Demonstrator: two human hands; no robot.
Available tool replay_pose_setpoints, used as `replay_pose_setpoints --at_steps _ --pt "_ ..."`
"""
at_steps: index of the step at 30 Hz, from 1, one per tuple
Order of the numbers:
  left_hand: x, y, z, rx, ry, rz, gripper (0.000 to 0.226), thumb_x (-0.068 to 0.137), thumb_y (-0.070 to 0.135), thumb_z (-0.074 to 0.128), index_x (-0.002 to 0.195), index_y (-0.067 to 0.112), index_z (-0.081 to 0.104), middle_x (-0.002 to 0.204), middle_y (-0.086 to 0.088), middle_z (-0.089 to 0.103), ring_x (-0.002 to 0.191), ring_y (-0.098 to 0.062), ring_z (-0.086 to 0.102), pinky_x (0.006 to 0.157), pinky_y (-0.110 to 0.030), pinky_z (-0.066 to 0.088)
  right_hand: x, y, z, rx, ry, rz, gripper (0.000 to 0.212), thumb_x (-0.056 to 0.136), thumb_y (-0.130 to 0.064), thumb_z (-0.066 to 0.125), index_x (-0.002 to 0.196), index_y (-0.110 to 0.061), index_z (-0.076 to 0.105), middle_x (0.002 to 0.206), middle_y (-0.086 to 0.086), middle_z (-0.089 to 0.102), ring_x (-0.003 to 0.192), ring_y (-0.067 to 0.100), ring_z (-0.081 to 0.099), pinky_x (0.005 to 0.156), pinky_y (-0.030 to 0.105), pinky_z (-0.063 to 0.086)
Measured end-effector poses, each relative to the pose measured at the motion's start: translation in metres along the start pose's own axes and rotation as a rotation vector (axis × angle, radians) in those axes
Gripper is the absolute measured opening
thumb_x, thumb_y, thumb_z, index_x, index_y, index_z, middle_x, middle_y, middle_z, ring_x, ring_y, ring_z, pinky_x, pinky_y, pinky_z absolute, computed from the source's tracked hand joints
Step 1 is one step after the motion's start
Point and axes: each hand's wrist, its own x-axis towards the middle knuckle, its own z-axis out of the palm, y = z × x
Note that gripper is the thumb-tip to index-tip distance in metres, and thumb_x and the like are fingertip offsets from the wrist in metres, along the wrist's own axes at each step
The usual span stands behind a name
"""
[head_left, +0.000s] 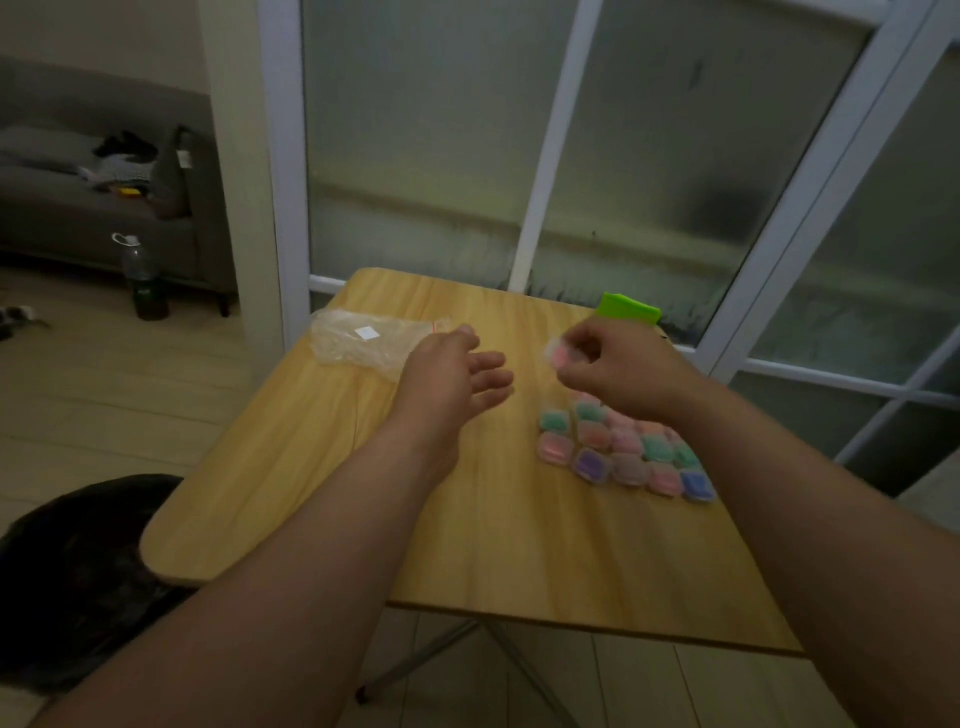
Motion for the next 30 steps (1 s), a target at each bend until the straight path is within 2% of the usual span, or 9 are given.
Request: replay_pose_setpoints --at_steps 5,8,12,15,17,21,25,27,30 --pt "0.003 0.007 -0.005 -0.071 0.104 0.085 0.022 0.102 0.015 0.052 0.12 0.005 0.06 0.093 -0.015 0.07 0.076 -0.025 0.07 0.085 -0.045 0.063 0.025 0.014 0.02 -0.174 -0.164 -0.017 0.048 0.087 -0.032 0.077 0.133 -0.019 0.07 0.128 0.001 0.073 0.112 0.019 0.066 0.098 0.037 0.056" --pt "0.006 0.009 -0.009 -0.09 0.145 0.111 0.023 0.1 0.012 0.052 0.119 0.004 0.061 0.088 -0.013 0.07 0.07 -0.023 0.068 0.072 -0.037 0.062 0.034 0.018 0.026 -0.253 -0.187 -0.029 0.049 0.089 -0.04 0.077 0.134 -0.022 0.071 0.134 0.0 0.07 0.121 0.021 0.065 0.101 0.042 0.054" --pt "0.008 0.015 -0.017 -0.103 0.197 0.143 0.023 0.099 0.011 0.052 0.118 0.003 0.063 0.087 -0.013 0.069 0.068 -0.022 0.066 0.067 -0.033 0.059 0.038 0.022 0.034 -0.242 -0.244 0.011 0.051 0.091 -0.054 0.073 0.135 -0.027 0.071 0.137 -0.001 0.068 0.12 0.021 0.064 0.098 0.041 0.054" --pt "0.008 0.02 -0.023 -0.125 0.227 0.135 0.022 0.1 0.01 0.051 0.117 0.003 0.062 0.086 -0.013 0.068 0.066 -0.021 0.065 0.063 -0.032 0.057 0.036 0.019 0.035 -0.206 -0.294 0.051 0.056 0.094 -0.051 0.072 0.141 -0.021 0.067 0.142 0.001 0.066 0.127 0.022 0.061 0.102 0.037 0.05" --pt "0.01 0.024 -0.029 -0.129 0.263 0.134 0.021 0.1 0.01 0.05 0.115 0.005 0.063 0.084 -0.011 0.069 0.065 -0.02 0.065 0.062 -0.031 0.057 0.032 0.01 0.032 -0.169 -0.242 0.065 0.057 0.094 -0.046 0.073 0.144 -0.019 0.064 0.141 0.003 0.066 0.128 0.022 0.061 0.106 0.038 0.05" --pt "0.019 0.037 -0.056 -0.113 0.478 0.183 0.02 0.099 0.014 0.049 0.109 0.011 0.066 0.083 -0.008 0.073 0.06 -0.016 0.063 0.058 -0.031 0.053 0.02 -0.037 0.043 0.039 -0.076 0.052 0.036 0.096 -0.044 0.072 0.124 -0.021 0.075 0.118 -0.002 0.074 0.106 0.018 0.069 0.094 0.041 0.057" --pt "0.015 0.053 -0.089 -0.109 0.621 0.2 0.023 0.099 0.019 0.046 0.107 0.014 0.067 0.084 -0.004 0.074 0.057 -0.013 0.059 0.063 -0.032 0.048 0.008 -0.094 0.076 0.459 -0.174 0.234 0.034 0.098 -0.049 0.07 0.117 -0.021 0.066 0.093 0.001 0.078 0.079 0.018 0.075 0.063 0.03 0.055" --pt "0.007 0.063 -0.102 -0.118 0.635 0.197 0.021 0.1 0.018 0.046 0.105 0.014 0.066 0.086 -0.004 0.073 0.058 -0.014 0.058 0.062 -0.03 0.046 0.008 -0.107 0.088 0.55 -0.173 0.344 0.035 0.099 -0.049 0.069 0.118 -0.02 0.063 0.087 0.004 0.079 0.071 0.018 0.074 0.058 0.029 0.052" --pt "-0.006 0.079 -0.137 -0.081 0.675 0.21 0.022 0.099 0.017 0.048 0.103 0.012 0.069 0.087 -0.005 0.073 0.06 -0.015 0.058 0.06 -0.029 0.045 0.013 -0.122 0.1 0.62 -0.102 0.376 0.022 0.102 -0.031 0.068 0.1 -0.01 0.074 0.085 0.011 0.079 0.064 0.023 0.07 0.061 0.037 0.056"
